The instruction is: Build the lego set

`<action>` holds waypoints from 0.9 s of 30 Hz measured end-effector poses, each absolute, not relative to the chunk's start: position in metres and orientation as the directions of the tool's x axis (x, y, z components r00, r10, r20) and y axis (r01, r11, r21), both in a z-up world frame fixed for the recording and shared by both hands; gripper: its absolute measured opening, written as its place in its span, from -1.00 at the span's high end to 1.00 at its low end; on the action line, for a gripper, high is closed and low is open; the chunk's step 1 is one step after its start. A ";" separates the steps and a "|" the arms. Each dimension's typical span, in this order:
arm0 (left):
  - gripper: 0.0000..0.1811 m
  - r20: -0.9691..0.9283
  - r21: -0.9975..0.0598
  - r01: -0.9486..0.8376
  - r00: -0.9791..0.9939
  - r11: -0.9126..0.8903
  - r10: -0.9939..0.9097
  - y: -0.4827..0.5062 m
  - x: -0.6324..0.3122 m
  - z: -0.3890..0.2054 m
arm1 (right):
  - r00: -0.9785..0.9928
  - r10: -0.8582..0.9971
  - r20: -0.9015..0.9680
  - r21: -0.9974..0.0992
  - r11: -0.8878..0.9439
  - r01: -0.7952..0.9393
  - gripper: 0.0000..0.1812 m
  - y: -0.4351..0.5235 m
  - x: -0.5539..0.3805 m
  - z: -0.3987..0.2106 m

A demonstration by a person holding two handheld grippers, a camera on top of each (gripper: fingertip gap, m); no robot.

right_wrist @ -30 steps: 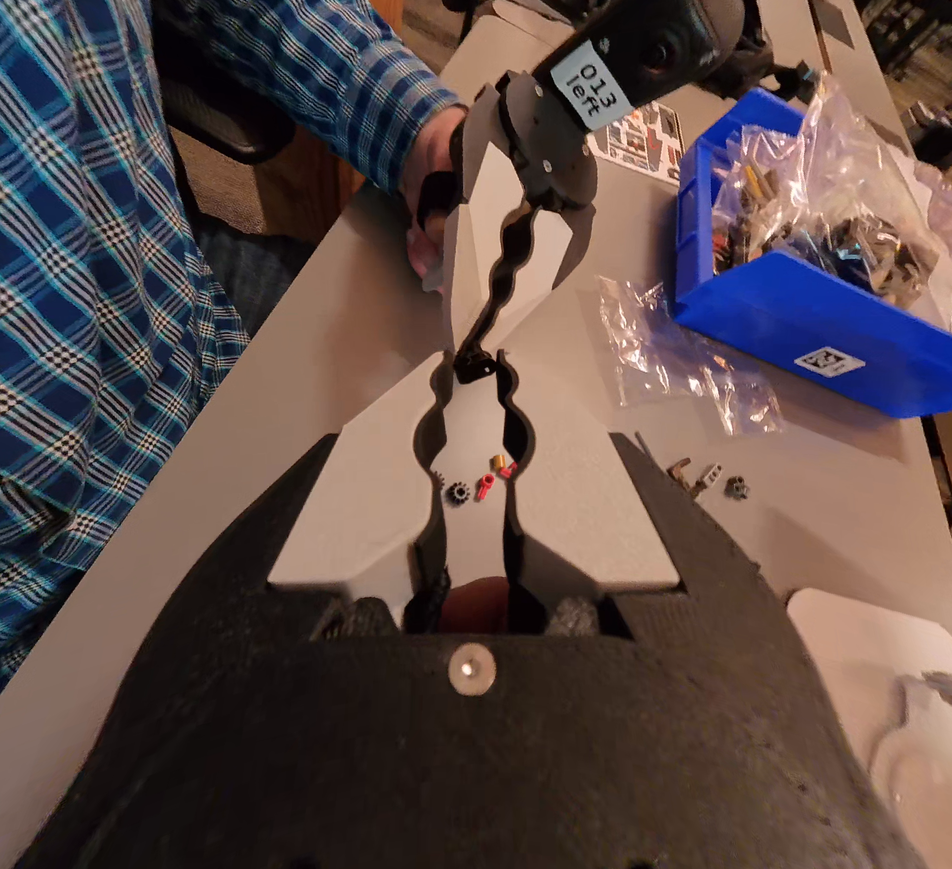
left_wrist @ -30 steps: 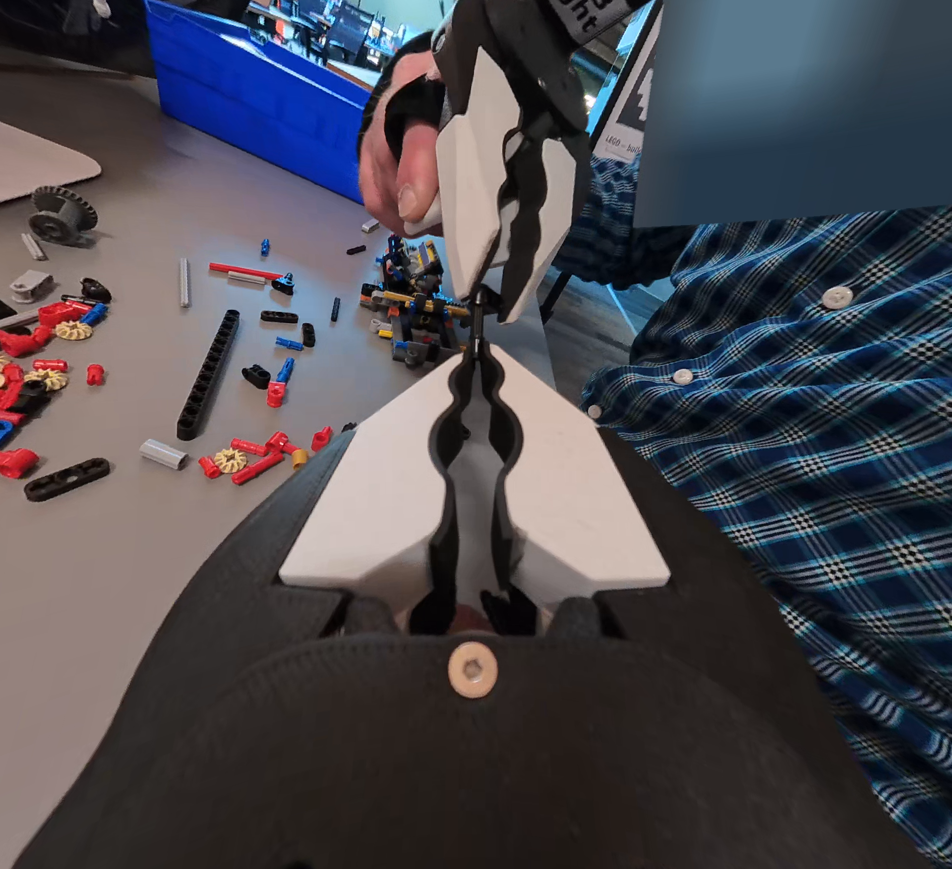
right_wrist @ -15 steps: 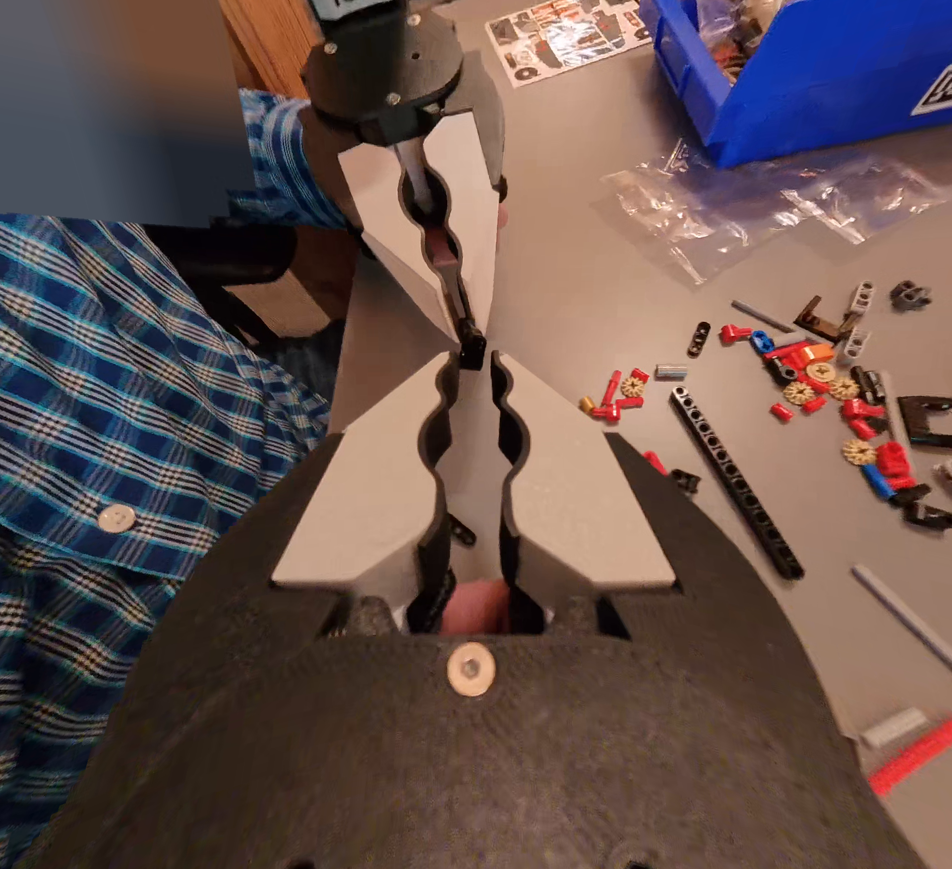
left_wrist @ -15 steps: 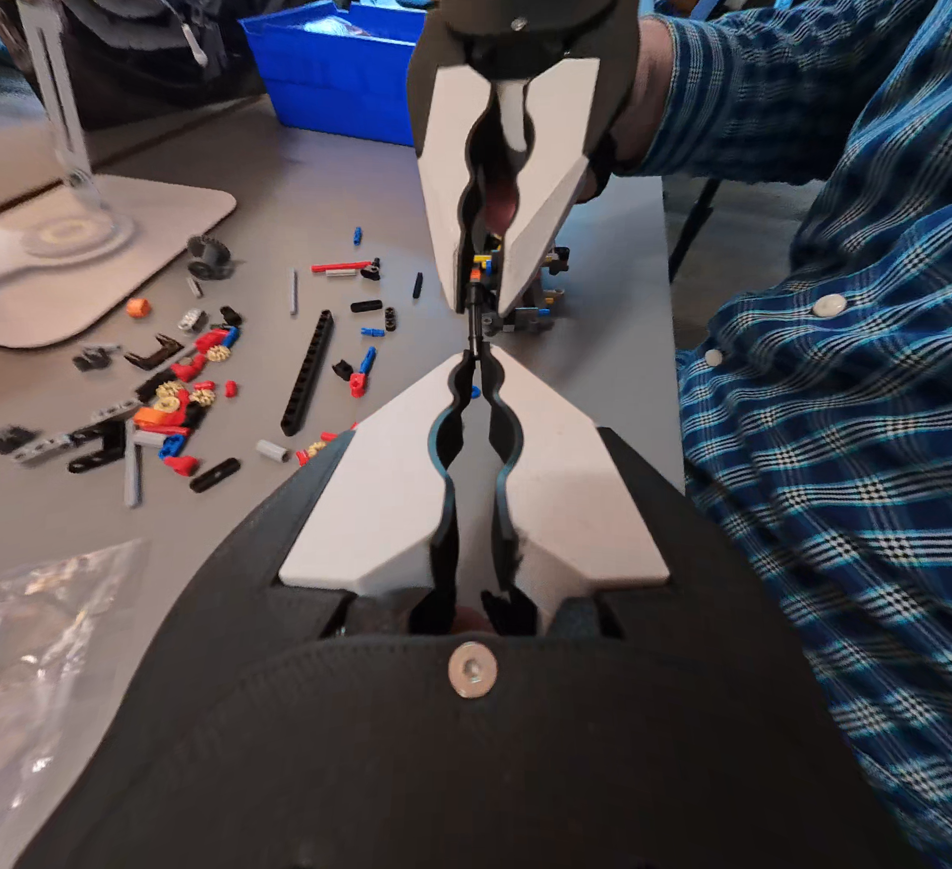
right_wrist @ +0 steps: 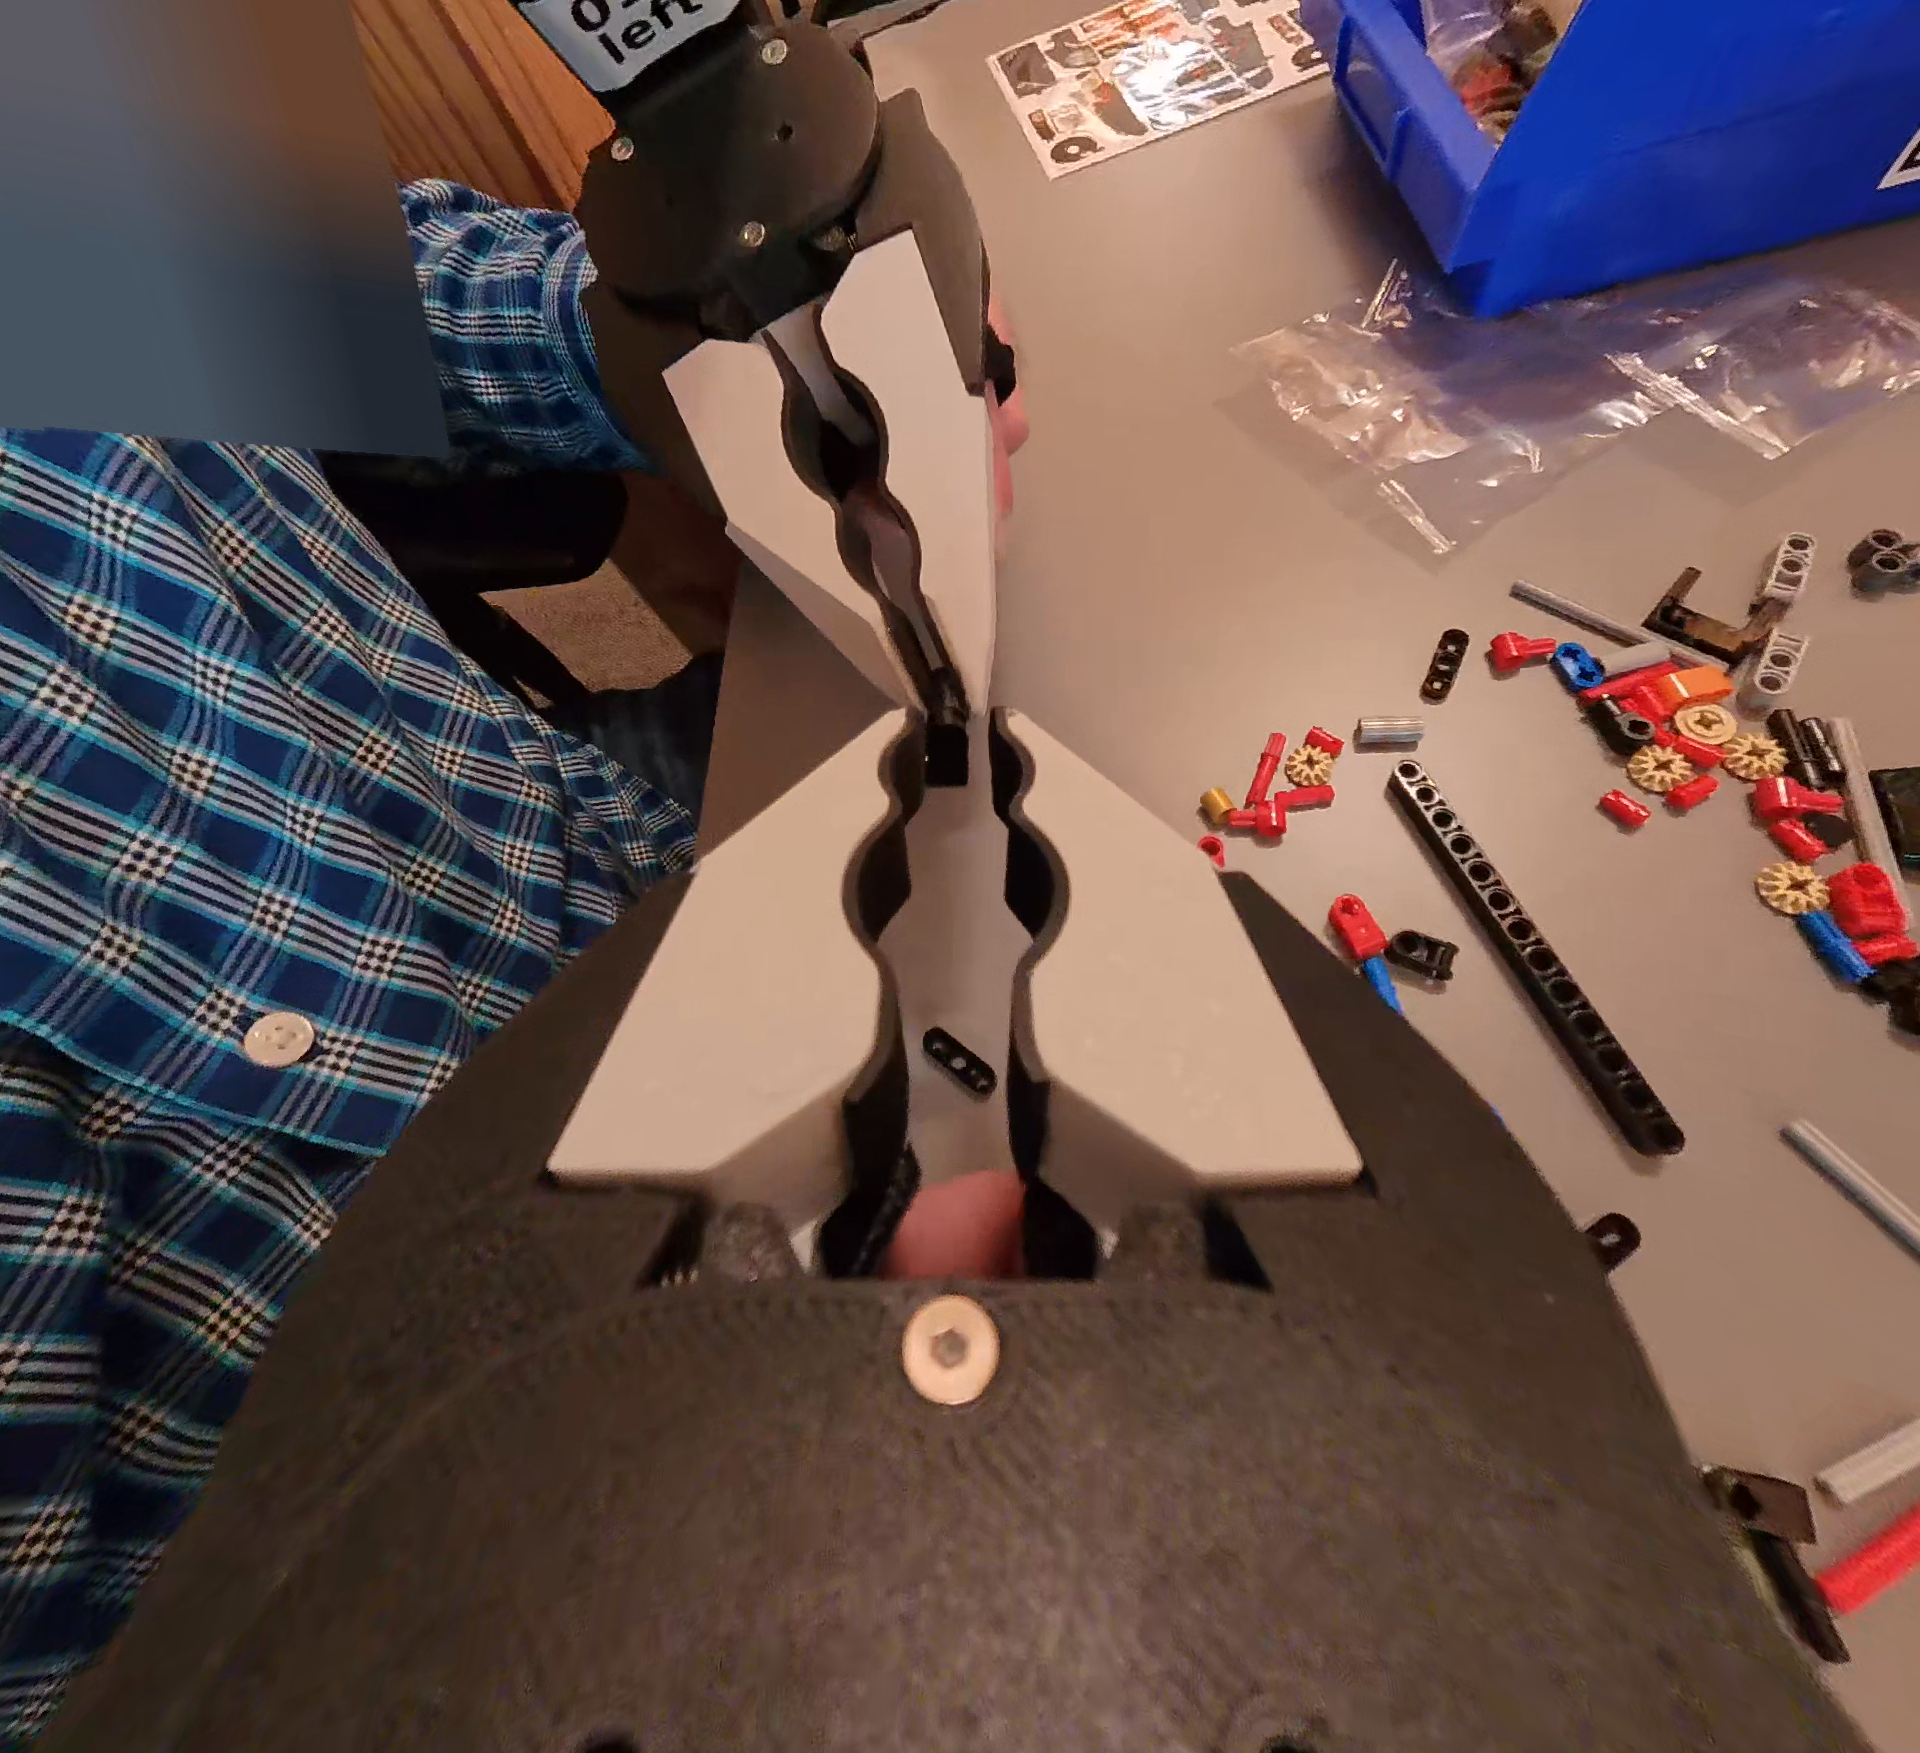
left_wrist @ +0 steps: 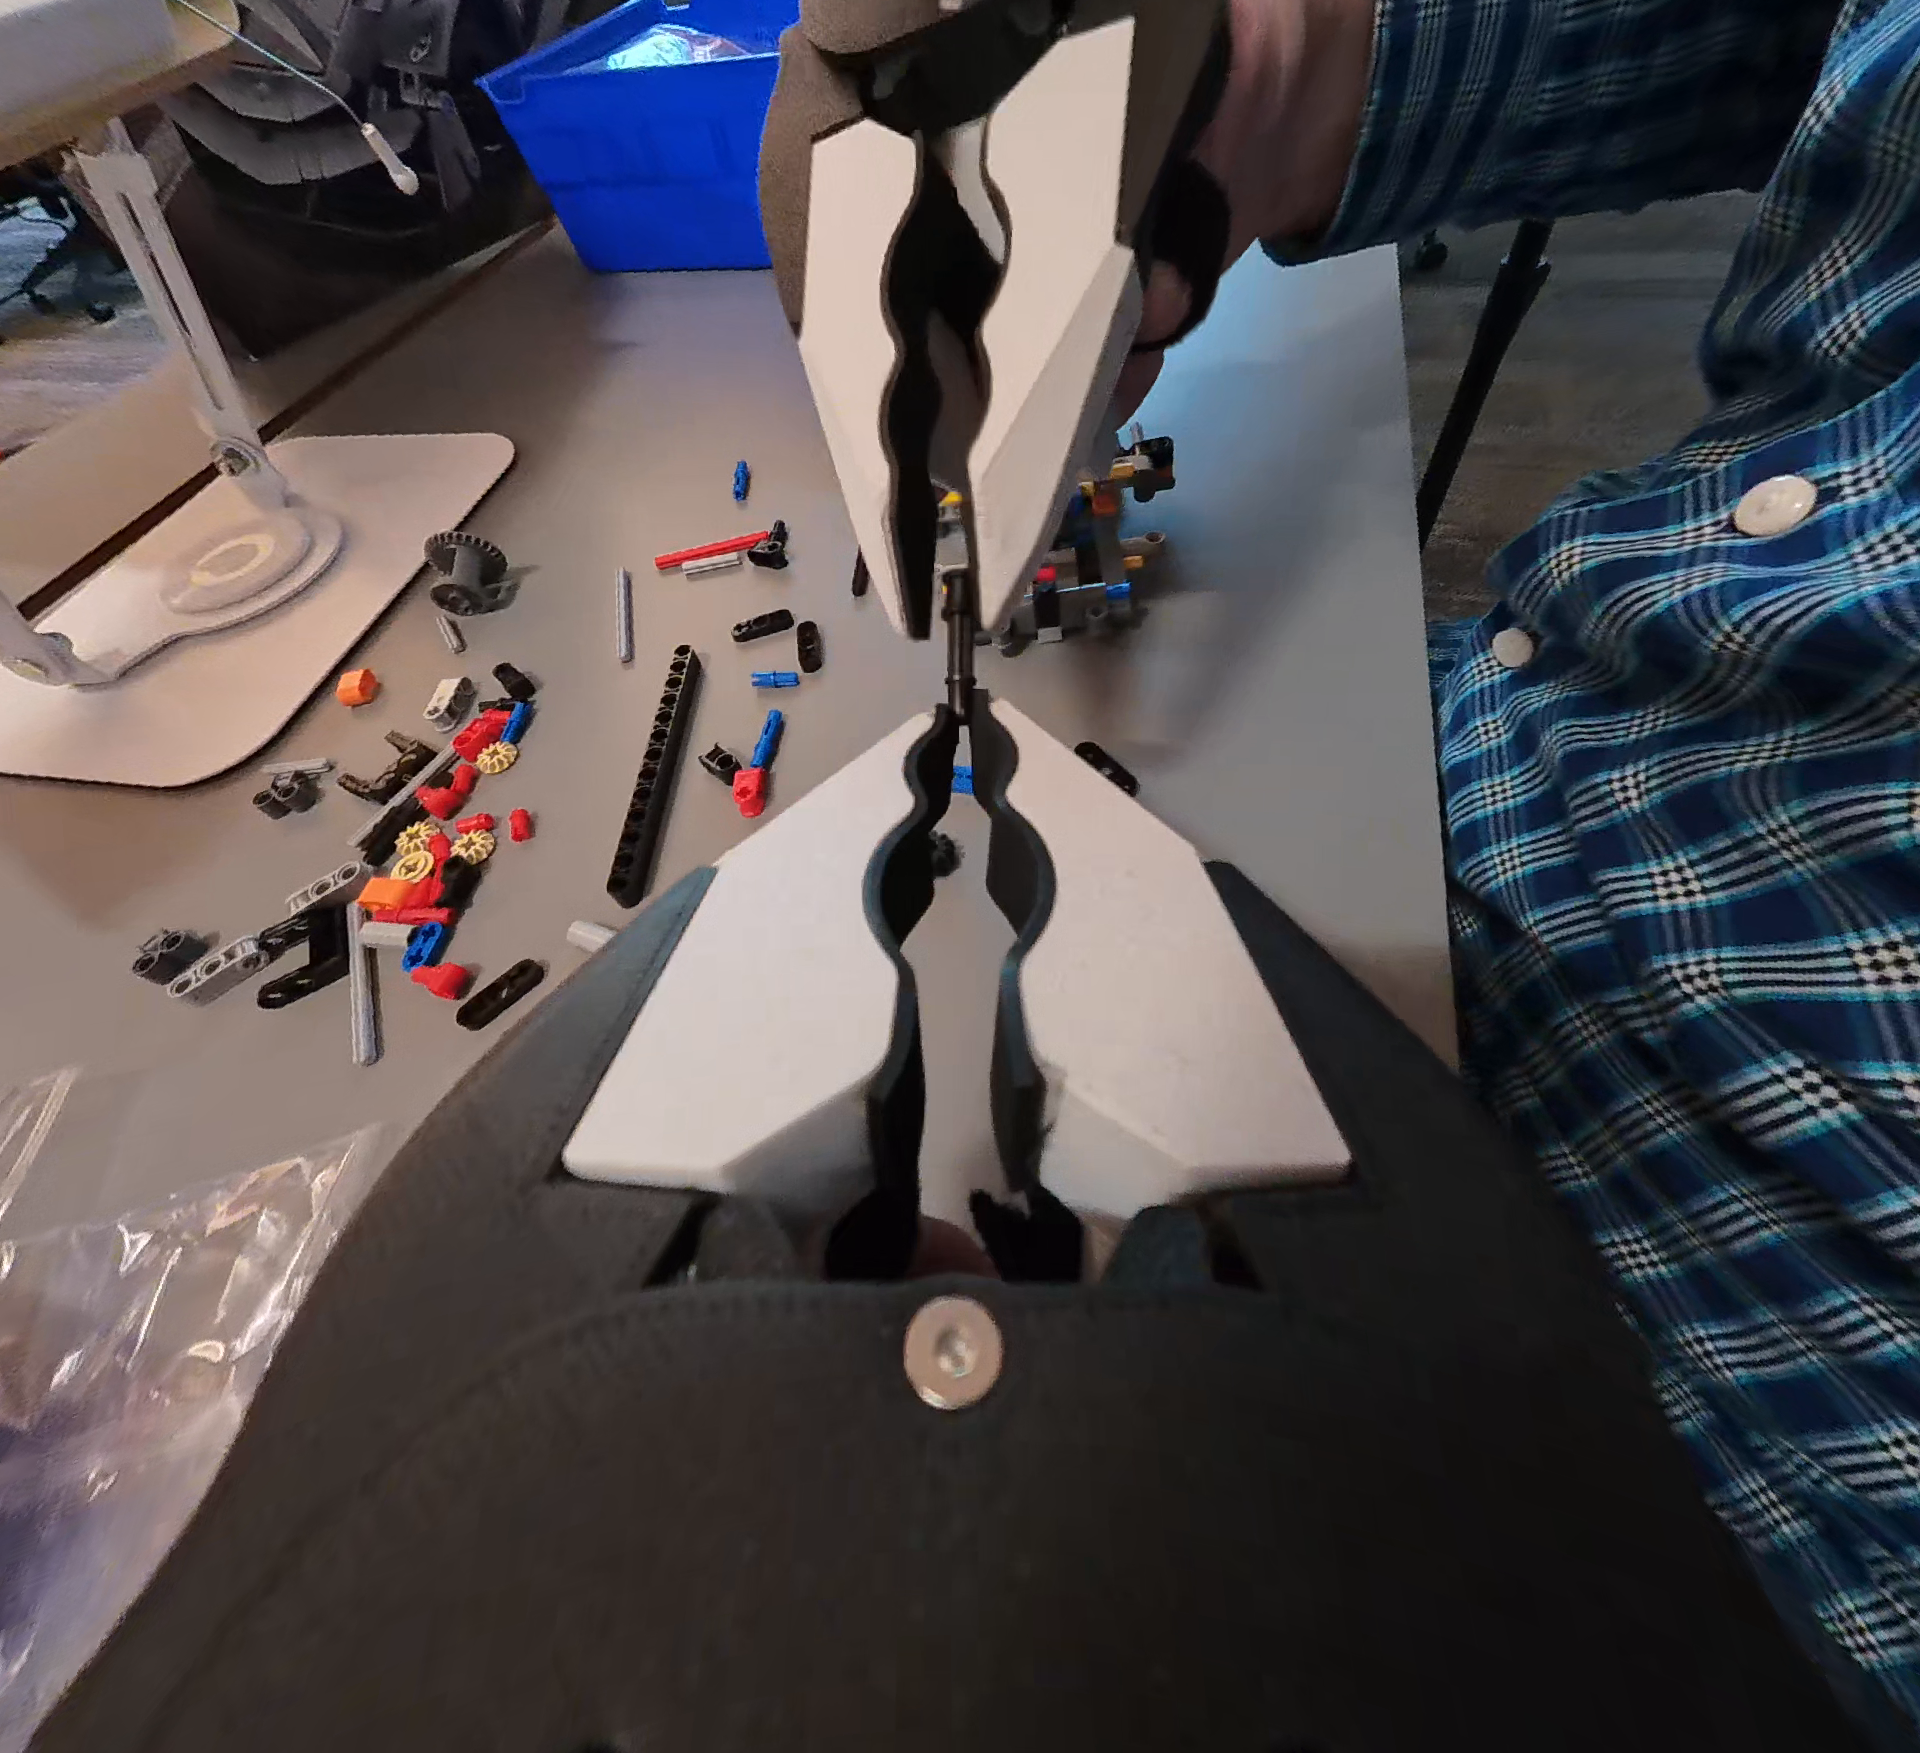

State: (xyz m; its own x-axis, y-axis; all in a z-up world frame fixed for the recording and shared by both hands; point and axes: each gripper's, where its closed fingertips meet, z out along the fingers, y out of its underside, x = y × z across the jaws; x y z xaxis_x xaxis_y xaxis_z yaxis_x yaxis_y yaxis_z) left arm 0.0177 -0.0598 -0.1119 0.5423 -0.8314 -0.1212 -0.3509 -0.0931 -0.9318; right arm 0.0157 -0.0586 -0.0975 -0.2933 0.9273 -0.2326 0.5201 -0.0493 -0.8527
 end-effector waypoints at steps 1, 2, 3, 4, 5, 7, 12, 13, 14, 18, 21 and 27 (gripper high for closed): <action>0.99 -0.119 -0.934 -0.345 0.545 -0.093 -0.830 -0.060 0.017 -0.111 | -0.290 0.927 -0.237 -0.853 -0.056 0.518 0.89 -0.058 0.016 -0.097; 1.00 -0.117 -0.936 -0.340 0.548 -0.092 -0.829 -0.059 0.017 -0.110 | -0.288 0.927 -0.241 -0.857 -0.064 0.512 0.90 -0.057 0.017 -0.096; 0.99 -0.121 -0.936 -0.341 0.549 -0.090 -0.827 -0.059 0.016 -0.110 | -0.290 0.925 -0.244 -0.861 -0.069 0.505 0.93 -0.058 0.017 -0.095; 0.99 -0.125 -0.935 -0.345 0.549 -0.088 -0.827 -0.059 0.016 -0.110 | -0.292 0.926 -0.241 -0.863 -0.066 0.500 0.93 -0.058 0.017 -0.095; 0.99 -0.127 -0.933 -0.348 0.548 -0.088 -0.827 -0.059 0.017 -0.110 | -0.292 0.927 -0.235 -0.863 -0.061 0.501 0.94 -0.058 0.017 -0.096; 0.99 -0.130 -0.932 -0.352 0.548 -0.086 -0.826 -0.059 0.017 -0.111 | -0.291 0.930 -0.223 -0.865 -0.052 0.499 0.94 -0.059 0.018 -0.096; 0.99 -0.160 -0.919 -0.386 0.543 -0.076 -0.825 -0.060 0.019 -0.115 | -0.292 0.942 -0.166 -0.850 0.014 0.526 0.94 -0.062 0.021 -0.101; 1.00 -0.164 -0.916 -0.395 0.540 -0.077 -0.826 -0.061 0.020 -0.117 | -0.290 0.945 -0.149 -0.847 0.030 0.530 0.94 -0.062 0.021 -0.102; 1.00 -0.161 -0.917 -0.391 0.542 -0.078 -0.824 -0.061 0.020 -0.117 | -0.289 0.948 -0.137 -0.844 0.041 0.535 0.94 -0.062 0.021 -0.104; 1.00 -0.149 -0.915 -0.393 0.543 -0.093 -0.827 -0.062 0.021 -0.123 | -0.304 0.950 -0.071 -0.821 0.118 0.559 0.95 -0.063 0.024 -0.112; 1.00 -0.127 -0.908 -0.403 0.534 -0.120 -0.836 -0.064 0.022 -0.132 | -0.319 0.947 -0.022 -0.804 0.173 0.569 0.95 -0.065 0.024 -0.122; 1.00 -0.078 -0.895 -0.413 0.519 -0.170 -0.851 -0.067 0.024 -0.143 | -0.365 0.928 0.074 -0.782 0.281 0.557 0.95 -0.067 0.026 -0.134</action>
State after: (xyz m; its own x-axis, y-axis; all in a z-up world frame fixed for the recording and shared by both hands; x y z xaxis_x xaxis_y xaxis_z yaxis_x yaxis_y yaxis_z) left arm 0.0237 -0.0667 -0.1433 0.5192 -0.8511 -0.0780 -0.4127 -0.1698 -0.8949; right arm 0.0260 -0.0671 -0.1340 -0.3650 0.9281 0.0742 0.5567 0.2814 -0.7816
